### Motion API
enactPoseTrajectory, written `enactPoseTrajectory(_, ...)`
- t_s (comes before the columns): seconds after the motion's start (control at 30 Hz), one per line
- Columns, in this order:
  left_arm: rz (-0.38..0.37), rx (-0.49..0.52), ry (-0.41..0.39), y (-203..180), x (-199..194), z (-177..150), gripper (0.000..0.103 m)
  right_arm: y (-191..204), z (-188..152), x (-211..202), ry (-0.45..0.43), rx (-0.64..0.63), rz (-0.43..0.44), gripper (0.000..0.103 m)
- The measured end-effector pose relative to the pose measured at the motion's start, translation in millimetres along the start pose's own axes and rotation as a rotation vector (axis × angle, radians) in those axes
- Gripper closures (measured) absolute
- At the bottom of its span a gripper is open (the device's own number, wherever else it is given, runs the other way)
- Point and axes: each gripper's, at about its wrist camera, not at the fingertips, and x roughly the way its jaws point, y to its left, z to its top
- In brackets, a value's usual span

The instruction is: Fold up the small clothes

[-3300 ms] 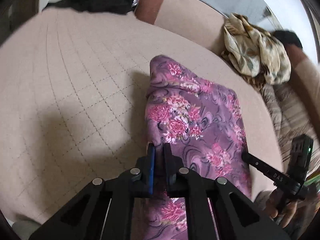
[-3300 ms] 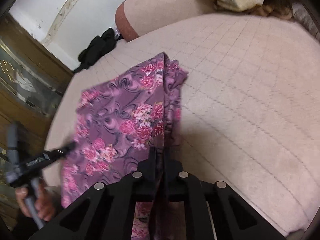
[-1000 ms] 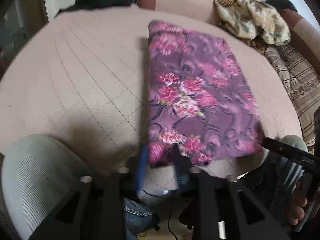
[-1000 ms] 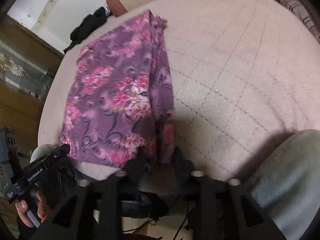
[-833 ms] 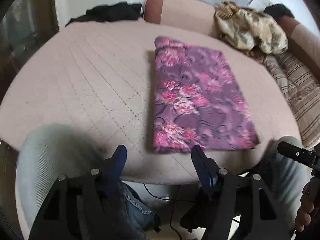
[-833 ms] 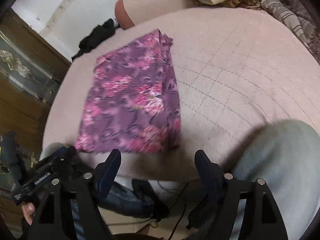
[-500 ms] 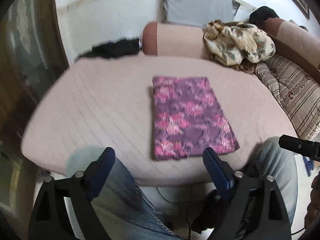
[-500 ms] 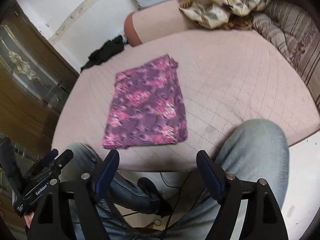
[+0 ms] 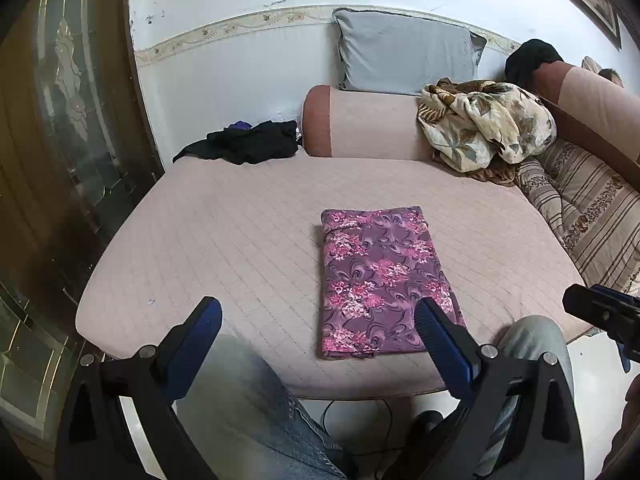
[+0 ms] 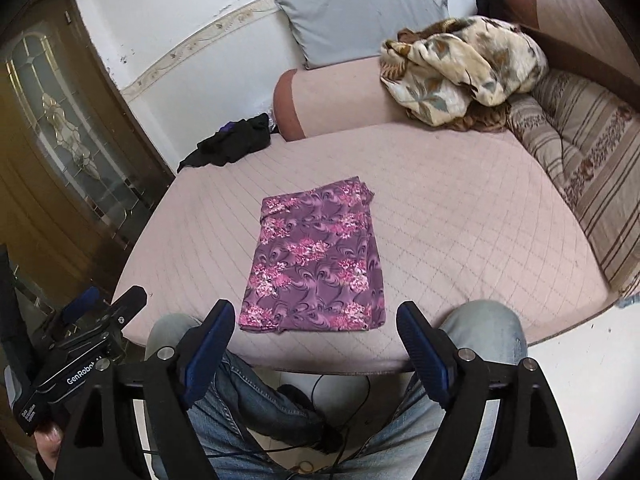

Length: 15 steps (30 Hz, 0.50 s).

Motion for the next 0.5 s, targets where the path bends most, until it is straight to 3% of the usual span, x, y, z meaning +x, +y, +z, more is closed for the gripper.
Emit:
enactPoseTrajectory(0.3,-0.032,-0.027,-0.013,0.6,-5.9,3.8,0.004,12.9,4.6,-4.9,-0.024,-0.034,-0.026,0.016)
enactPoseTrajectory(0.5,-0.015,0.009,-0.015,-12.7,-6.5,2.7,0.004,16.6,2.7,-3.0,-0.028,-0.063,-0.056,0.016)
